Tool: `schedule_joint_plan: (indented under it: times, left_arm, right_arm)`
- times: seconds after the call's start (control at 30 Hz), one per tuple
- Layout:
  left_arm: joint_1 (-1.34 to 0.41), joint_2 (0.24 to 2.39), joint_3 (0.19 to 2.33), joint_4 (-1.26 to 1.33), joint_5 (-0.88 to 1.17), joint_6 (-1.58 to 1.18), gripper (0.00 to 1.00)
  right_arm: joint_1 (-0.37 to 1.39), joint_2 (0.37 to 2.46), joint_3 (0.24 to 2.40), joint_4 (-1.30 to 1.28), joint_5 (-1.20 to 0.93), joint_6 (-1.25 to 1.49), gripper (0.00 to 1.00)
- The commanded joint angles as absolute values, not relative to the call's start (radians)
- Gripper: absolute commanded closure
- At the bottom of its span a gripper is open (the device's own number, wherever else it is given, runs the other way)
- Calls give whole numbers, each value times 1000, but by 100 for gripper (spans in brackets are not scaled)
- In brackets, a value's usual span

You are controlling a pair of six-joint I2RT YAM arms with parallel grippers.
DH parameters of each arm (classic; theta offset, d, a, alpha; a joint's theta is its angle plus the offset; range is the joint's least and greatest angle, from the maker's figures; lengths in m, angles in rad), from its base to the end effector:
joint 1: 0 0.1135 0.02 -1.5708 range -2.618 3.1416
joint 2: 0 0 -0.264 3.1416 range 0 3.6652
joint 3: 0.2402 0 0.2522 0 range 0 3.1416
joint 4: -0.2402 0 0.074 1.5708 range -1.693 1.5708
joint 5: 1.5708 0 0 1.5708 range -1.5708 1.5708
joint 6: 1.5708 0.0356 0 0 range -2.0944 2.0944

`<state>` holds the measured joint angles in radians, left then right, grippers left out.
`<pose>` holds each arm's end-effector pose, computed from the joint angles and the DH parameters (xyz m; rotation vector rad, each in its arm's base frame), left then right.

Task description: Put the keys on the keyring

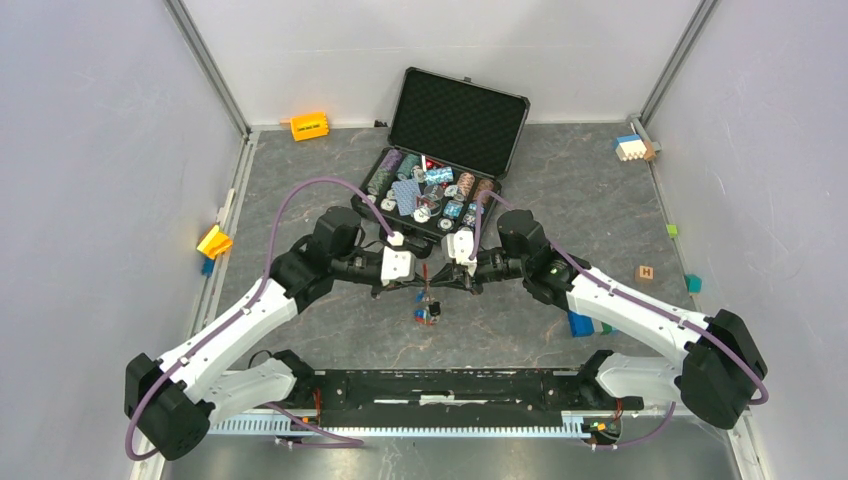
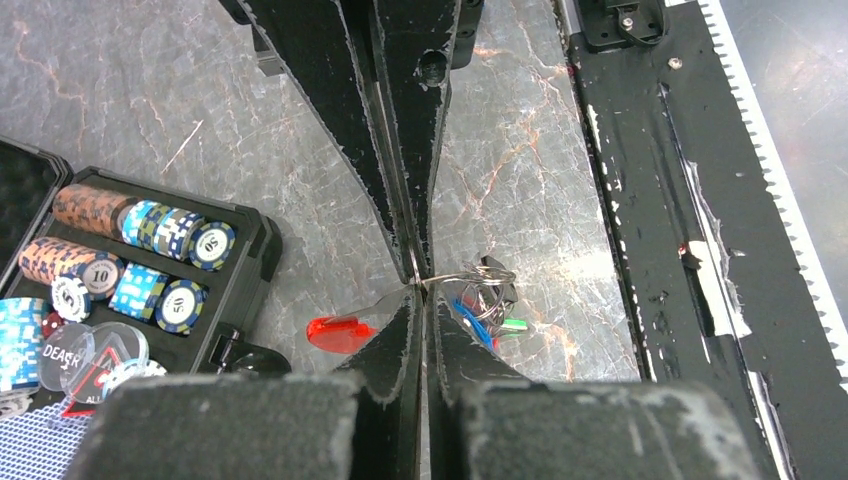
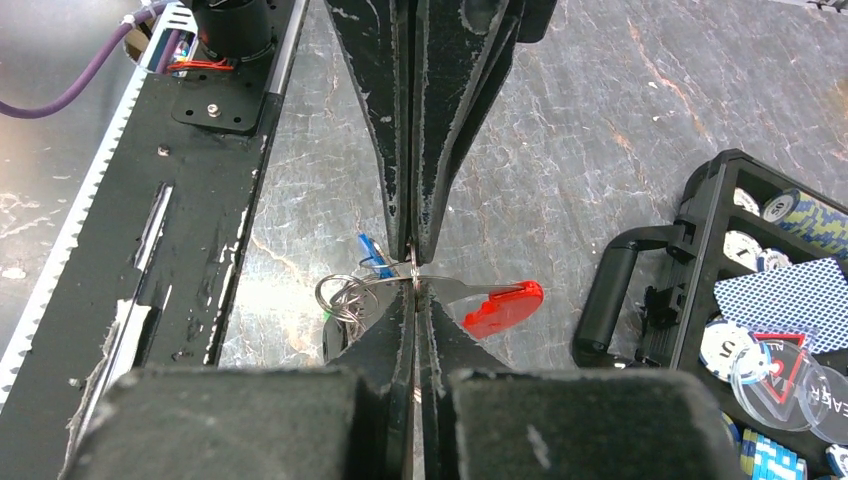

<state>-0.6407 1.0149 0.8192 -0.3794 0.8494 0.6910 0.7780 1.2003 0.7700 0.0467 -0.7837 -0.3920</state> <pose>0.1559 -0.1496 0.2959 1.6096 1.2594 -0.8701 0.1705 0.2032 0.2748 -1.4886 1.2896 1.0149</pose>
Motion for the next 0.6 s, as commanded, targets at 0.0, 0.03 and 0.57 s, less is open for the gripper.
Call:
schedule_joint_plan:
  times: [0.0, 0.03, 0.57]
  left_arm:
    - [-640, 1015, 845, -386, 809, 608, 98]
    - [-640, 1023, 859, -408, 802, 607, 98]
    - [-673, 1064, 1069, -756, 635, 695, 98]
  right_arm:
    - [774, 1203, 802, 74, -757, -428, 97]
    - [775, 1208, 805, 69, -753, -433, 93]
    - [775, 1243, 903, -42, -816, -482, 59]
